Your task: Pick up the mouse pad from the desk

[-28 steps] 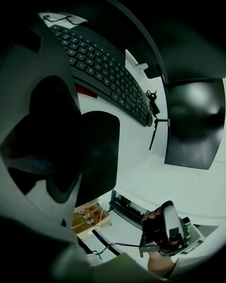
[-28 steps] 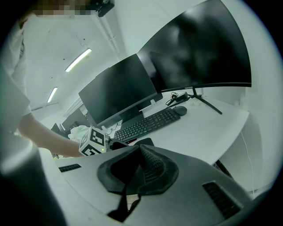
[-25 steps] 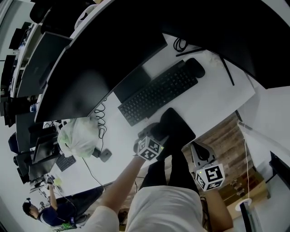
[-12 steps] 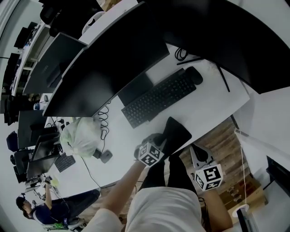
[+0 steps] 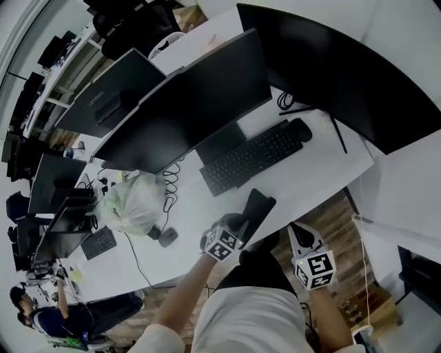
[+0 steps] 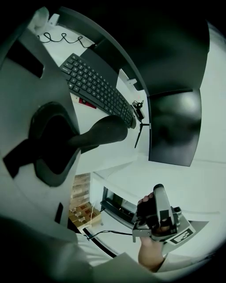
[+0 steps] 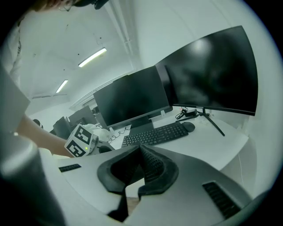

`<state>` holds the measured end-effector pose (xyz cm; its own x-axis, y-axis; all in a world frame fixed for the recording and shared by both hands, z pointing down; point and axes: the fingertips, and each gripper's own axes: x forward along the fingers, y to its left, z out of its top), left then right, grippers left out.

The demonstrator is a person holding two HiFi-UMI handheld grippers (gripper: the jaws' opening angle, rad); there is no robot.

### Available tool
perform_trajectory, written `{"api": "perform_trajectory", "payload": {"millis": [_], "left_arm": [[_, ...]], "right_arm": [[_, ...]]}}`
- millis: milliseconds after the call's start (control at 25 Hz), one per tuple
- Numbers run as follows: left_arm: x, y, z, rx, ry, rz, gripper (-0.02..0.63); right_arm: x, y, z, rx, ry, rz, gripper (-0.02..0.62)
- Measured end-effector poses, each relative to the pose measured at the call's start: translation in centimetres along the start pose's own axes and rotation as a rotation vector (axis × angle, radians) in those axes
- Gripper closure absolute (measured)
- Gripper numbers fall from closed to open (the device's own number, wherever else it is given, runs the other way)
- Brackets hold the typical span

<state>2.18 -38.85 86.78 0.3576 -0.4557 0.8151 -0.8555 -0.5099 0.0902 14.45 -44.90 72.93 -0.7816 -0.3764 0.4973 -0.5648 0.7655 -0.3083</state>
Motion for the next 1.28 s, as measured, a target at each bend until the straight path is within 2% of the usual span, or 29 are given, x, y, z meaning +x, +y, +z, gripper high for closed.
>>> {"api": "perform_trajectory", "payload": {"millis": [320,720,960,1280], "left_arm": [[-7.5,0.0,-2.2,-0.069,-0.084,0.083,0.555],[-19.6,-2.7,-3.0,-0.167,-0.298,0.170,0.555],[-26.9,-5.6,-3.0,-0.241,-0.455,0.182,0.555],[-34.1,-9.1,-3.1,-0.242,-0.598,0.201,0.555]], "right_arm": [[-2.9,5.5,2.0,-0.136,-0.036,-0.012,0.583],[-8.3,14.0,3.4,-0.244,-0.110,-0.025,0.583],[-12.1,19.2,3.8,-0.269,-0.149,-0.013,0.583],[-17.5,24.0,4.4,-0.283,-0.207,-0.015,0.583]]}}
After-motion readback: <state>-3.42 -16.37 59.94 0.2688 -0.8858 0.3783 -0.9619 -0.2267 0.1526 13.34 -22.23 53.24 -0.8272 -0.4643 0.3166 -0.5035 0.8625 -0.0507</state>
